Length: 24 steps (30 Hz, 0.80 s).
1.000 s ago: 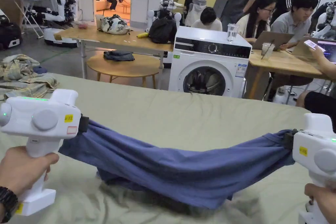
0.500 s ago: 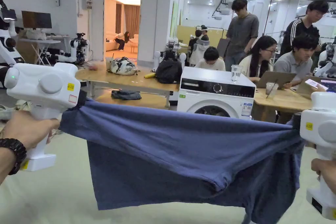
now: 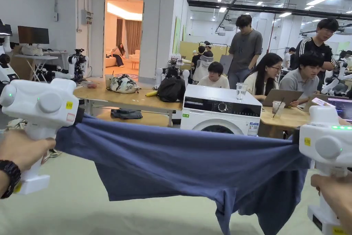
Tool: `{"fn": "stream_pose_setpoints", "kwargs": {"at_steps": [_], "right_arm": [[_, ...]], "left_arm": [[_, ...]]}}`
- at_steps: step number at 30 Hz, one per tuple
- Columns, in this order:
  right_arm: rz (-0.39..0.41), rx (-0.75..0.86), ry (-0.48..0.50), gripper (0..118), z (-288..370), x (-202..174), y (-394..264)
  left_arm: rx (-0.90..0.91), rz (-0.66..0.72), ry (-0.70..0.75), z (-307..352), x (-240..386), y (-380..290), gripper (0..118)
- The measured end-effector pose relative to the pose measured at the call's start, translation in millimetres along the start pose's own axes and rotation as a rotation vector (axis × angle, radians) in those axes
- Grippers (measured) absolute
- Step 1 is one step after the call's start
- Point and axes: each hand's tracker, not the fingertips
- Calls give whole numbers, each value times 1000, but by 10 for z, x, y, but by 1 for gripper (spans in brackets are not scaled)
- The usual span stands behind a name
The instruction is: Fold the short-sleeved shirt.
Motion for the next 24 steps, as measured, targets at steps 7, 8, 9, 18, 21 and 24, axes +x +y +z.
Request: {"fn": "stream_pose_setpoints", "kwargs": {"at_steps": [7, 8, 9, 18, 21, 24], "right_arm": [[68, -121, -1, 1, 184, 30, -1083], [72, -133, 0, 1, 255, 31, -1258], [72, -161, -3, 1, 276, 37, -1421], [129, -341, -12, 1, 633, 19, -2520], [108, -397, -12, 1, 679, 27, -2794], [84, -444, -20, 1, 627, 54, -2992]], "left_arm": [[-119, 11, -46, 46, -5, -1258, 0], [-132, 34, -38, 74, 1, -1472, 0], [-153, 24, -54, 120, 7, -1688, 0], [-361, 46, -67, 295, 57, -3120, 0], [-428, 57, -69, 238, 76, -3428, 0], [-459, 58, -74, 145, 77, -3611, 0]]}}
